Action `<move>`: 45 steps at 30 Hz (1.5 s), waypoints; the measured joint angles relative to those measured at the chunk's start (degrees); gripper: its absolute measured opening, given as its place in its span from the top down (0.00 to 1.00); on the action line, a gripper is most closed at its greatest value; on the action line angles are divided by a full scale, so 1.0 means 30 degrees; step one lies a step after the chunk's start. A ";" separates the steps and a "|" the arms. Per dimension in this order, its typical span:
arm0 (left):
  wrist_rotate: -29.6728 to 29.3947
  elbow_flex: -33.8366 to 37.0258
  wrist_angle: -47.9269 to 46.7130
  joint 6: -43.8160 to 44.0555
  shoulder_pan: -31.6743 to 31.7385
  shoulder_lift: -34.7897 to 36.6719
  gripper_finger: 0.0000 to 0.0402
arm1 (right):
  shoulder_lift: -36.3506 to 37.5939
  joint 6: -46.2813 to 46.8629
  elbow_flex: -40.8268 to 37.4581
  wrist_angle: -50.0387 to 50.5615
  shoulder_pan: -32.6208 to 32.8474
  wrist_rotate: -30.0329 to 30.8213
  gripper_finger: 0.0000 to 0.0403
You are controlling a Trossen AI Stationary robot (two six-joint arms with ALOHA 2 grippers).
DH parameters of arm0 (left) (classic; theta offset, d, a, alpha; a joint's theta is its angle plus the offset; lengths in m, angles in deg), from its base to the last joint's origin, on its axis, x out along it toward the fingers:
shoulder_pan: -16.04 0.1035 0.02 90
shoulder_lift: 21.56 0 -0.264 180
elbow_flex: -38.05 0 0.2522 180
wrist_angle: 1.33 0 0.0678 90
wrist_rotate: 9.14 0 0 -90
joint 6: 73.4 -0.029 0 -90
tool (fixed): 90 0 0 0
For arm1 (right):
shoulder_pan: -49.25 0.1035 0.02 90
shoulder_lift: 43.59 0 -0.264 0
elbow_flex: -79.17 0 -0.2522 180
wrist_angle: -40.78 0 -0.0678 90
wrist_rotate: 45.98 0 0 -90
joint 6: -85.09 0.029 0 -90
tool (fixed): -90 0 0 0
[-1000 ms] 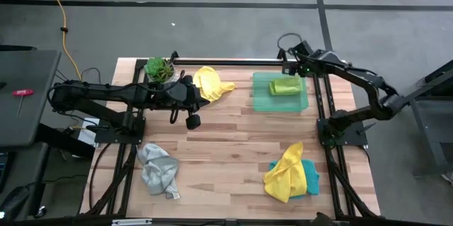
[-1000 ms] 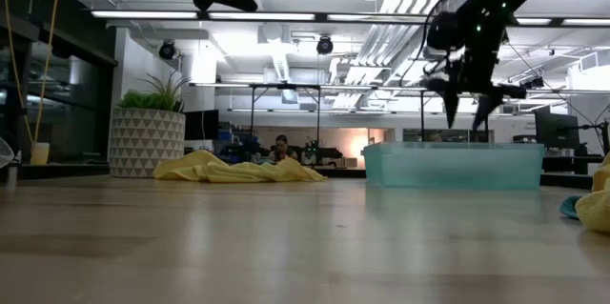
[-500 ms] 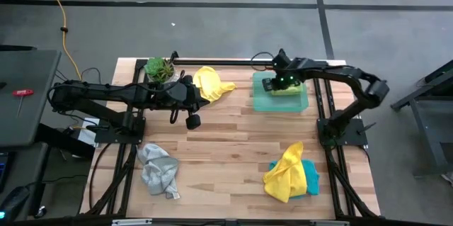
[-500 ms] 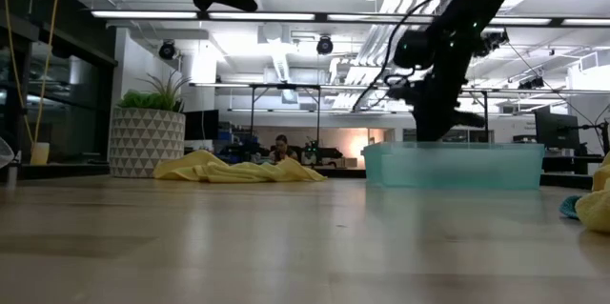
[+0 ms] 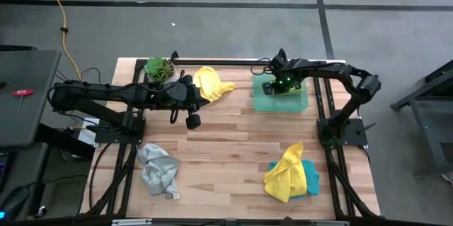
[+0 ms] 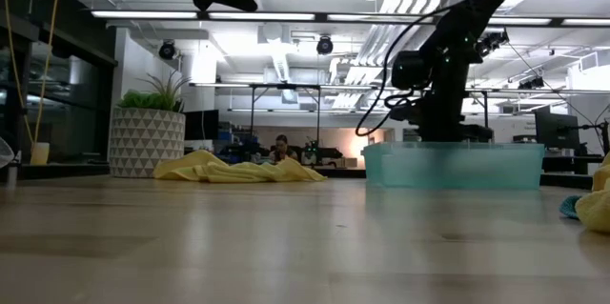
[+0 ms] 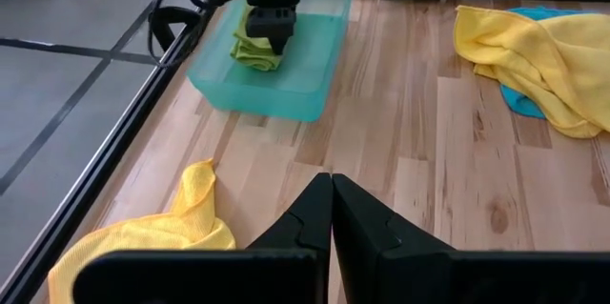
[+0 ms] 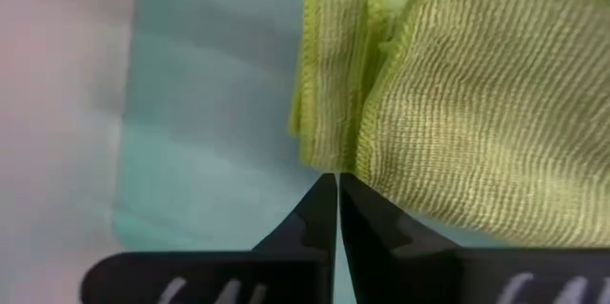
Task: Fold microfiber towels
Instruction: Put the green towel into the bin, then fold the bottom yellow towel
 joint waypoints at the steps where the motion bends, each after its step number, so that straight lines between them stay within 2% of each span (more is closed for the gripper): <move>1: 0.0000 0.0000 0.0000 -0.0009 0.0001 0.0000 0.99 | 0.0000 0.0202 0.0000 -0.0133 -0.0084 0.0107 0.99; 4: -0.0042 0.0000 -0.0007 -0.0044 0.0000 0.0000 0.99 | 0.0000 0.0909 0.0007 -0.0679 -0.0224 0.0379 1.00; 10: -0.0229 0.0000 -0.0004 -0.0051 0.0000 0.0000 0.99 | 0.0944 0.0061 0.0007 -0.0724 -0.0253 -0.1034 1.00; 15: -0.0089 0.0000 -0.0154 -0.0021 0.0001 0.0000 0.99 | 0.4410 -0.1588 -0.0005 0.0064 0.0344 -0.1151 1.00; 20: 0.1596 0.0000 -0.1661 -0.0768 0.0007 0.0597 0.99 | 0.8799 -0.1818 -0.1515 -0.1484 0.3290 -0.1441 1.00; 23: 0.2348 0.0050 -0.1423 -0.0851 0.0007 0.1176 0.99 | 1.1091 0.0047 -0.3686 -0.5650 0.5980 -0.1355 1.00; 25: 0.3041 0.0776 0.0183 -0.0566 0.0015 0.1886 0.99 | 1.2156 0.1610 -0.5510 -0.9878 0.7884 -0.1129 1.00; 29: 0.4495 0.4166 0.7151 0.1414 0.0015 0.3518 0.99 | 1.3217 0.2801 -0.8580 -1.8358 1.0910 0.0472 1.00; 31: 0.4812 0.6217 1.0796 0.2822 0.0015 0.4010 0.99 | 1.3288 0.2739 -0.9435 -2.0974 1.1884 0.1232 1.00; 33: 0.4916 0.7918 1.3455 0.4157 0.0015 0.4307 0.99 | 1.3318 0.2217 -0.9731 -2.2188 1.2473 0.1807 1.00; 36: 0.4903 0.9227 1.5134 0.5537 0.0008 0.4385 0.99 | 1.3316 0.1833 -0.9687 -2.2191 1.2828 0.2055 1.00; 40: 0.4838 0.9296 1.4669 0.5942 -0.0325 0.4293 0.99 | 1.3325 0.2259 -0.8958 -2.0391 1.2783 0.1922 0.99; 42: 0.4842 0.9304 1.4568 0.5746 -0.0504 0.4277 0.99 | 1.3307 0.2933 -0.7902 -1.6579 1.2502 0.0665 0.97; 45: 0.4737 0.9304 1.4579 0.5282 -0.0652 0.4277 0.99 | 1.3044 0.2806 -0.5426 -0.8245 1.2565 -0.0393 0.88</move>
